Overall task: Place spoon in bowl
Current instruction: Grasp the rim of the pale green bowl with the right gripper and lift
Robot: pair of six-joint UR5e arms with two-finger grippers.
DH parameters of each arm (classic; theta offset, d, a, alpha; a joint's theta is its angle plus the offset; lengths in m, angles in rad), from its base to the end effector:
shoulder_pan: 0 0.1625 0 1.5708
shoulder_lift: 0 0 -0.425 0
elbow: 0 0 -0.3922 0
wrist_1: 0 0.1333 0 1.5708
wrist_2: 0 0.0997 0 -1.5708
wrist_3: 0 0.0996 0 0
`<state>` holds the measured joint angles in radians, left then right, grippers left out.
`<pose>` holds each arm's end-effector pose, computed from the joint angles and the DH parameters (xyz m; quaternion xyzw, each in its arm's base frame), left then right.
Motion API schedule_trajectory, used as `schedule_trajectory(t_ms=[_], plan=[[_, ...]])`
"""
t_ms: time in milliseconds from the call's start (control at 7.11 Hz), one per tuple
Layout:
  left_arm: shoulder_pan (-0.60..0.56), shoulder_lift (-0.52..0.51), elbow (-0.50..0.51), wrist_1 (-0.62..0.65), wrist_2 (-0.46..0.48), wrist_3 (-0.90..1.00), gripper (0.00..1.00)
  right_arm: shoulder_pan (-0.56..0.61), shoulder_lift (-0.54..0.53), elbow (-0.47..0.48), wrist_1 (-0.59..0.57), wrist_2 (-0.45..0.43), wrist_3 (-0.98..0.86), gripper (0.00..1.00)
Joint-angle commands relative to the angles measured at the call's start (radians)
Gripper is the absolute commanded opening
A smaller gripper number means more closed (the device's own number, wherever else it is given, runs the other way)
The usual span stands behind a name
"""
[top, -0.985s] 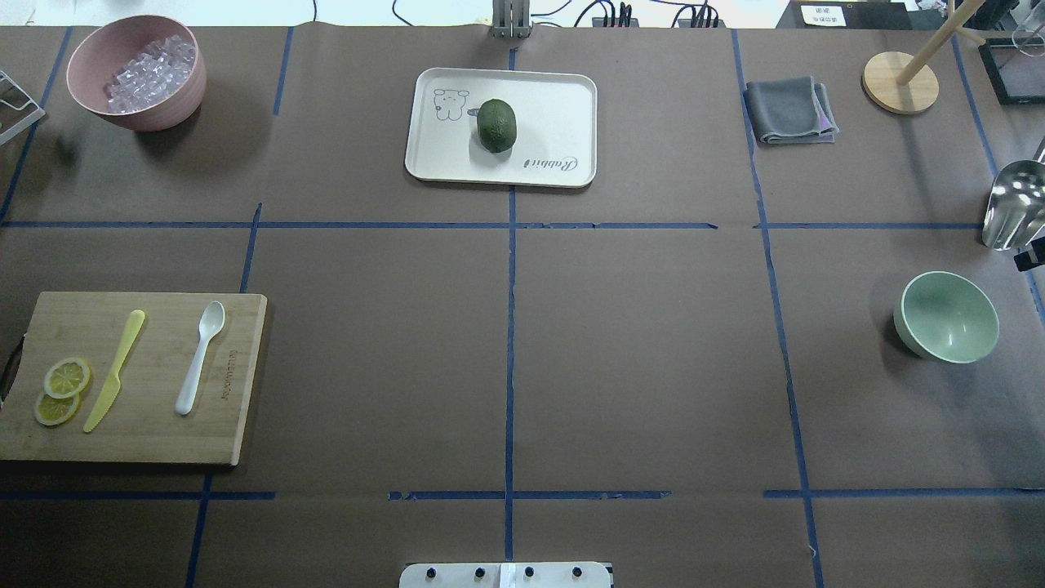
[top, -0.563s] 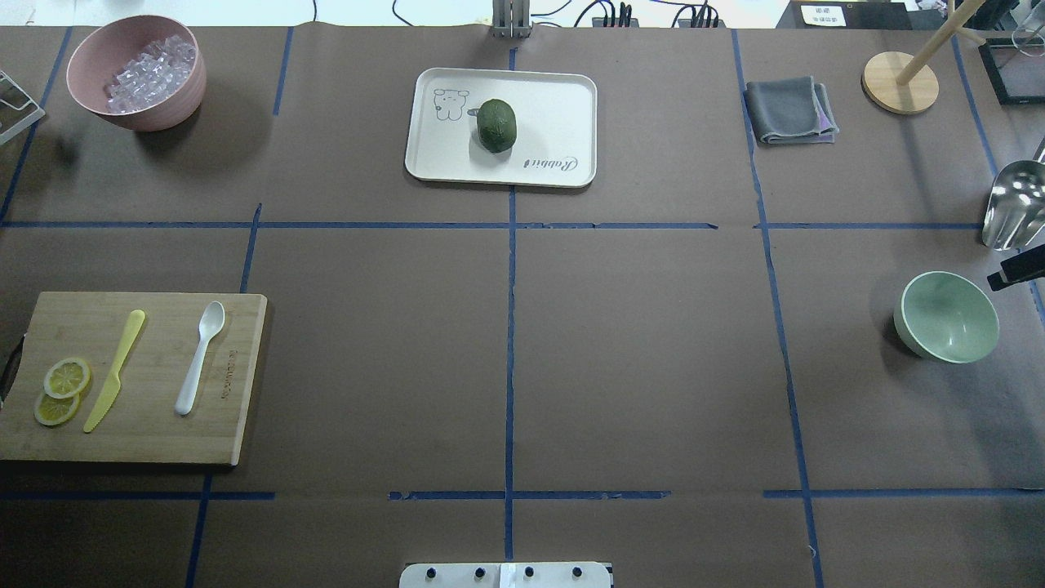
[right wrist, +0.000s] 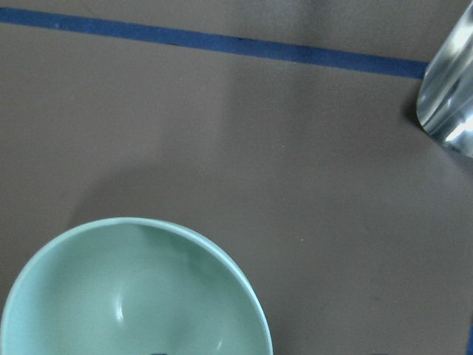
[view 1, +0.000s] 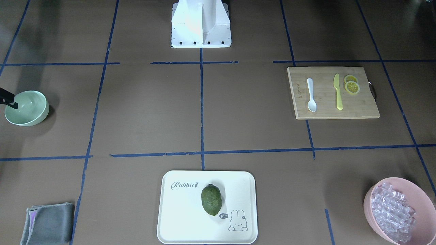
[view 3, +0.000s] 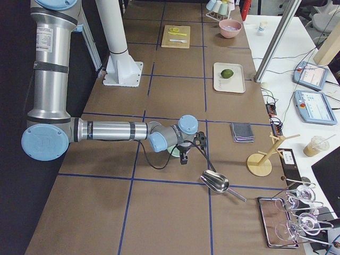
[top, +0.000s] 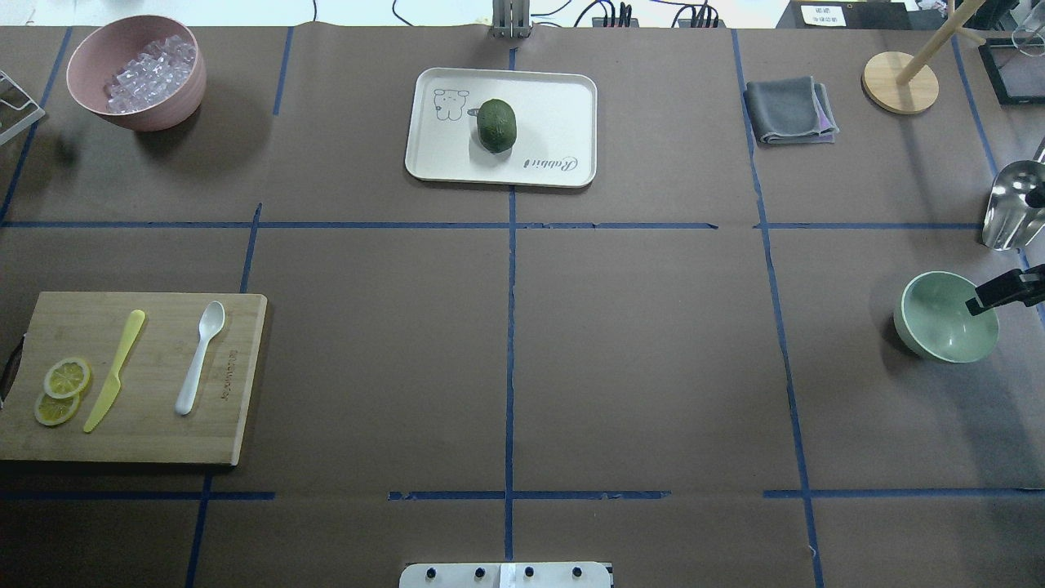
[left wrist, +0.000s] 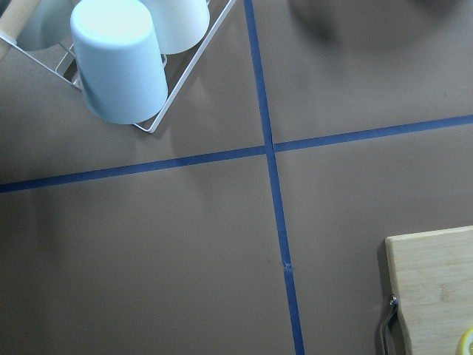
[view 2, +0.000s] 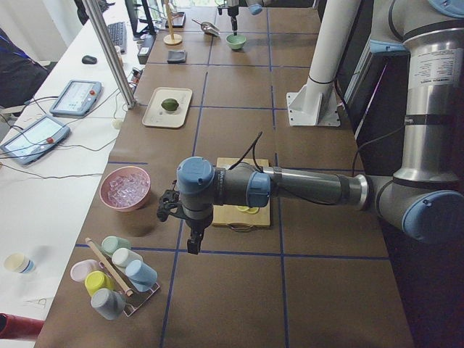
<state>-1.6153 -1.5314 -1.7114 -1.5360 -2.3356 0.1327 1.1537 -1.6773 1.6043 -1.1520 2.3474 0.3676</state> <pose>-0.0855 -0.4744 0.6126 0.0637 0.3688 0.0533 0.9258 -0.1299 -0.4498 0.6467 0.0045 -0.4055 -0.0877 0.9099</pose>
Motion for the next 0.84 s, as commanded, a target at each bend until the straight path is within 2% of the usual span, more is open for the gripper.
schedule_trajectory(t_ms=[0,141,281,563,704], plan=[[0.000,0.000,-0.004,0.000,-0.001,0.001,1.00,-0.015,0.001,-0.007,0.000,-0.005,-0.001,0.70],[0.000,0.000,-0.002,0.001,-0.001,0.001,1.00,-0.017,0.001,-0.006,0.002,-0.003,-0.007,0.44],[0.000,0.000,0.001,-0.001,-0.001,0.001,1.00,-0.017,-0.001,-0.001,0.002,-0.005,-0.007,0.25],[0.000,0.000,-0.002,0.001,-0.001,0.001,1.00,-0.017,0.001,-0.007,0.000,-0.005,-0.007,0.03],[0.000,0.000,-0.002,0.001,-0.001,0.001,1.00,-0.015,0.001,0.000,-0.001,-0.007,-0.006,0.00]])
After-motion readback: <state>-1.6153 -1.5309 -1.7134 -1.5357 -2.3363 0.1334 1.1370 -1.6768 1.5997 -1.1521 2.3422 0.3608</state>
